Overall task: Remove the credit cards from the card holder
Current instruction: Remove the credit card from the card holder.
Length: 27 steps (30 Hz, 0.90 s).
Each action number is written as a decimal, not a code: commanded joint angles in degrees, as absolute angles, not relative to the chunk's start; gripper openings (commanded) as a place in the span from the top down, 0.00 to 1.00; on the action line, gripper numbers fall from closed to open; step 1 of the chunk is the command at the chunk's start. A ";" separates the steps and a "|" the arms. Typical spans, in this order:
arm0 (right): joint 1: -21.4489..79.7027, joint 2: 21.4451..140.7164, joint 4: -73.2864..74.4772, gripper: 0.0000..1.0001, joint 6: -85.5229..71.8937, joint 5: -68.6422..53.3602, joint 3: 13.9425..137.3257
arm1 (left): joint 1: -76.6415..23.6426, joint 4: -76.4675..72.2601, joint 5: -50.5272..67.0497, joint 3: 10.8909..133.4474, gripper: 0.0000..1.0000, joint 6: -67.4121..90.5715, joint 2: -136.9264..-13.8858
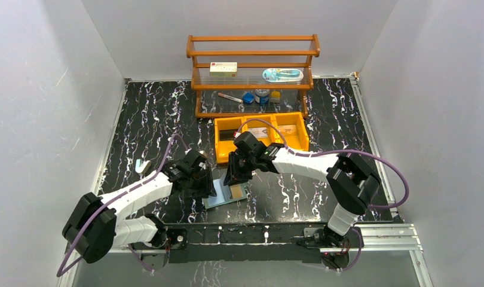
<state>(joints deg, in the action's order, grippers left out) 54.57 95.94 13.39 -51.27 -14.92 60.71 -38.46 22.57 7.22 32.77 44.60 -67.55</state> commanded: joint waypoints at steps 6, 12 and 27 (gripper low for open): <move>54.93 96.17 12.38 0.75 -51.91 -16.24 62.29 | -38.32 29.27 -0.62 35.11 0.57 45.84 -61.96; 54.89 96.61 11.38 0.76 -51.60 -17.67 62.23 | -38.32 27.70 0.86 35.13 0.55 45.41 -62.36; 54.84 95.60 23.45 0.40 -52.15 -4.13 63.61 | -38.32 26.02 2.02 36.91 0.50 44.54 -63.27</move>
